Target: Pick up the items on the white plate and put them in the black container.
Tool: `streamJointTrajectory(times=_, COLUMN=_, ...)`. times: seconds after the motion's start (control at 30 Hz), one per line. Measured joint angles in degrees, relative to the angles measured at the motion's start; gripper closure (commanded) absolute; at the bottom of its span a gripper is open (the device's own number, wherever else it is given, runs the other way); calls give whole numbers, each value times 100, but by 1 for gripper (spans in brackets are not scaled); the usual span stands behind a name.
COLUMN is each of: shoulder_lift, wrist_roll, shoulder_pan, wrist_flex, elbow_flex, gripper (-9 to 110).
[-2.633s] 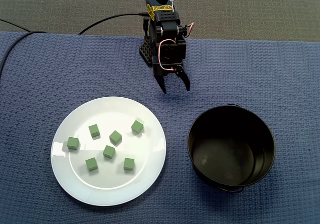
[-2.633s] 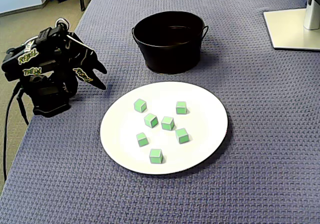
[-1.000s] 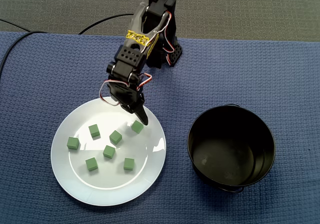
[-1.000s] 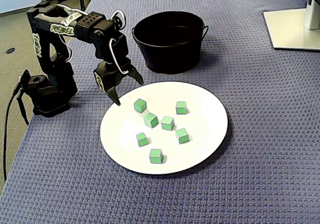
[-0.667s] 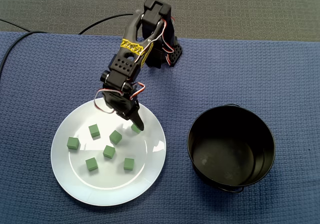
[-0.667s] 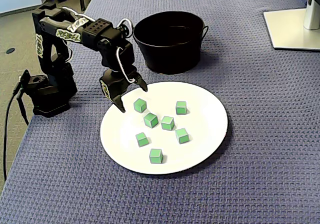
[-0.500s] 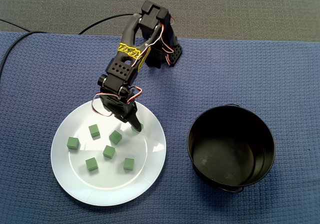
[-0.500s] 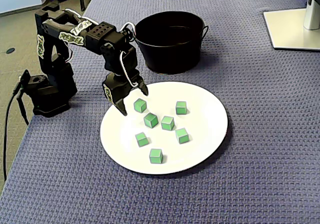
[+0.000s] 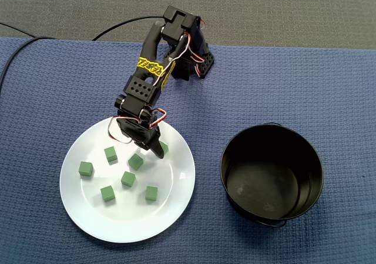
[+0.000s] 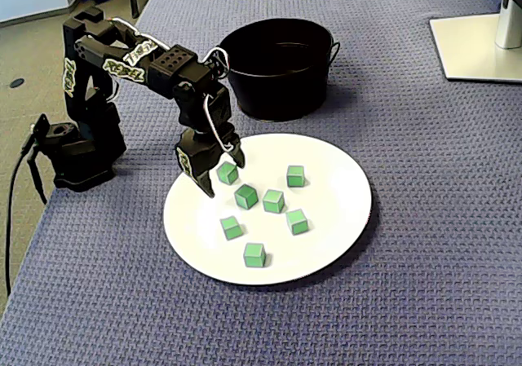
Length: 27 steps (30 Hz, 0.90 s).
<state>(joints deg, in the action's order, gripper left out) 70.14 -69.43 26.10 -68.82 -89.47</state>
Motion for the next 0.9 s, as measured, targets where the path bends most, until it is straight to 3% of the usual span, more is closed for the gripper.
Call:
streamJointTrajectory(times=0.37, shoulder_lift=9, wrist_roll=255, shoulder_pan=-413, wrist_flex=132, elbow_flex=-439, gripper=75)
streamJointTrajectory(times=0.67, shoulder_lift=229, wrist_roll=343, shoulder_pan=-536, wrist_flex=343, elbow_flex=-756, gripper=89)
streamJointTrajectory(times=0.8, shoulder_lift=237, wrist_roll=343, shoulder_pan=-563, wrist_flex=431, elbow_flex=-756, gripper=101)
streamJointTrajectory(times=0.9, shoulder_lift=237, wrist_roll=334, shoulder_pan=-624, wrist_flex=501, elbow_flex=-756, gripper=101)
